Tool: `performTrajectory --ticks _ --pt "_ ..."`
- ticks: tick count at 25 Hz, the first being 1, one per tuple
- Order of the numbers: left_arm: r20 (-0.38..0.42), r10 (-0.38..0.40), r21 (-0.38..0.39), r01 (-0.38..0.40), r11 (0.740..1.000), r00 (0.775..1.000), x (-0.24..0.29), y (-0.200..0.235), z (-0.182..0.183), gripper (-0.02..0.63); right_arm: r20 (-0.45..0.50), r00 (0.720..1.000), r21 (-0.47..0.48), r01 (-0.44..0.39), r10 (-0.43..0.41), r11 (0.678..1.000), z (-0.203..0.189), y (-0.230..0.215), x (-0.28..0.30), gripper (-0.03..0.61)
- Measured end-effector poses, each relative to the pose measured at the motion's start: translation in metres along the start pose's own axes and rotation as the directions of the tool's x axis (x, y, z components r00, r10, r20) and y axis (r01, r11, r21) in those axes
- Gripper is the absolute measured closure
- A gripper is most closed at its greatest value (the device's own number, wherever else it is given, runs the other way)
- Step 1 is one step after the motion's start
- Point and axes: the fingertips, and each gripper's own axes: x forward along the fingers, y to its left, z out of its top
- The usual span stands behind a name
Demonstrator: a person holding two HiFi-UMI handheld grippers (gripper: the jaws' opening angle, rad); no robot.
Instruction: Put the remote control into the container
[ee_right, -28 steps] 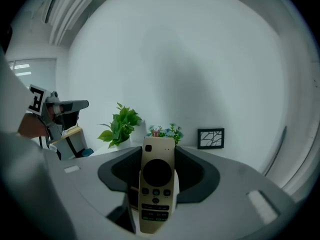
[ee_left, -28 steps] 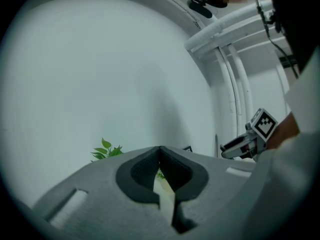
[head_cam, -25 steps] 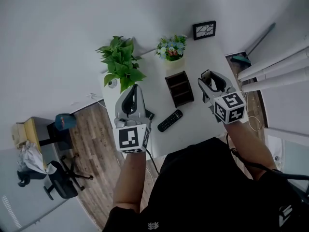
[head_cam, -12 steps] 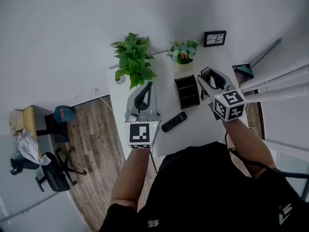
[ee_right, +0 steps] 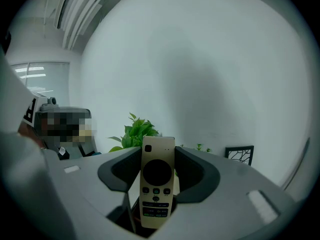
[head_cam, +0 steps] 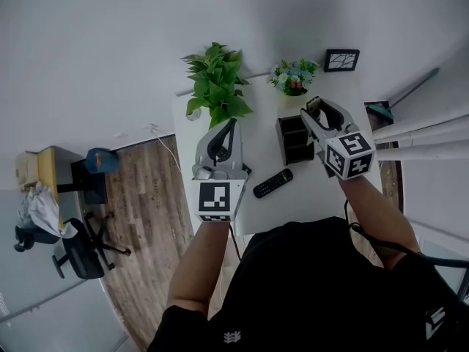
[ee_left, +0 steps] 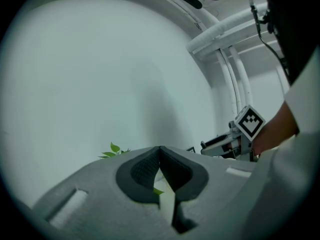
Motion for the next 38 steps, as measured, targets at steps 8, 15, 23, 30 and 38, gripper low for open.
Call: performTrajectory --ticks 8,15,23,30,38 --pt "-0.012 0.008 -0.018 -0.008 1.0 1.0 0.005 0.01 -0.011 0.613 0.008 1.0 0.006 -0.003 0.003 1.0 0.001 -0.002 0.024 0.367" --pt "-0.025 0.019 -0.037 -0.02 0.999 1.0 0.01 0.021 -0.019 0.612 0.002 1.0 0.023 0.012 -0.012 1.0 -0.004 -0.007 0.042 0.367" --pt "-0.027 0.029 -0.061 -0.031 0.998 0.999 0.014 0.027 -0.032 0.612 0.007 0.999 0.016 0.047 -0.047 0.999 -0.013 -0.016 0.055 0.365" --pt "-0.023 0.037 -0.076 -0.039 0.996 0.999 0.012 0.03 -0.038 0.612 0.03 0.997 0.018 0.076 -0.077 0.997 -0.016 -0.02 0.06 0.365" --pt "-0.041 0.05 -0.085 -0.053 0.995 0.998 0.008 0.033 -0.047 0.612 0.003 0.997 0.017 0.078 -0.078 0.997 -0.031 -0.016 0.064 0.365"
